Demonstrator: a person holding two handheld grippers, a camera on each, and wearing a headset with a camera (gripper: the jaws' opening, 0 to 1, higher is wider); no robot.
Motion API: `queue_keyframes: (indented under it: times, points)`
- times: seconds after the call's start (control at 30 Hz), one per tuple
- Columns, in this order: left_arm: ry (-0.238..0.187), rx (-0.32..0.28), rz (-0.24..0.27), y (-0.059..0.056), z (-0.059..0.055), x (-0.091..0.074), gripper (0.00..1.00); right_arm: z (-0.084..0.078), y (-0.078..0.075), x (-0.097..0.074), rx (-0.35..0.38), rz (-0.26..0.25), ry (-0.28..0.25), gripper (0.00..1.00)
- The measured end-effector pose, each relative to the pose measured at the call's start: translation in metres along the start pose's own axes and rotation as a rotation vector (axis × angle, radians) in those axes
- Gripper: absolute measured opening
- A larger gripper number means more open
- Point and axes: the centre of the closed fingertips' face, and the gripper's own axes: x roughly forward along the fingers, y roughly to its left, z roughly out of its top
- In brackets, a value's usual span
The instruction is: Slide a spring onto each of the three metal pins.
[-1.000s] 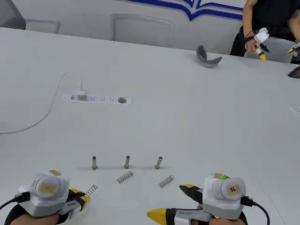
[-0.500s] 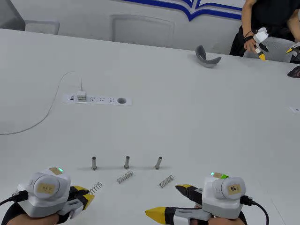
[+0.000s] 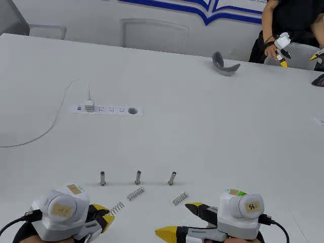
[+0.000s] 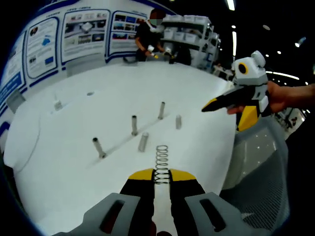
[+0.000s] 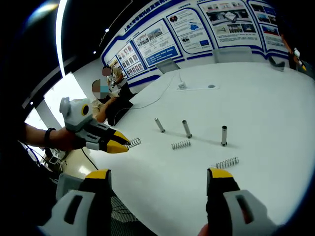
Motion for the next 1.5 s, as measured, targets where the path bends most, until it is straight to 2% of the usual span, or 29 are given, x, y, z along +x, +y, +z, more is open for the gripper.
queue_keyframes:
  times: [0.33, 0.53, 0.93, 1.27, 1.43, 1.5]
  points:
    - [-0.002, 0.059, -0.065, -0.030, 0.010, 0.007, 0.10, 0.003, 0.008, 0.002, 0.023, 0.037, -0.016, 0.74]
    - [0.000, 0.093, -0.105, -0.049, 0.013, 0.011, 0.10, 0.005, 0.016, 0.005, 0.050, 0.076, -0.033, 0.66]
    - [-0.006, 0.133, -0.155, -0.077, 0.017, 0.012, 0.10, 0.004, 0.030, 0.009, 0.104, 0.146, -0.038, 0.54]
    - [-0.016, 0.157, -0.179, -0.091, 0.022, 0.012, 0.10, -0.004, 0.041, 0.012, 0.154, 0.193, -0.014, 0.41]
    - [-0.015, 0.172, -0.190, -0.094, 0.021, 0.011, 0.10, -0.007, 0.048, 0.014, 0.162, 0.226, -0.003, 0.30]
    - [-0.013, 0.180, -0.190, -0.095, 0.021, 0.011, 0.10, -0.007, 0.050, 0.014, 0.174, 0.235, 0.000, 0.29]
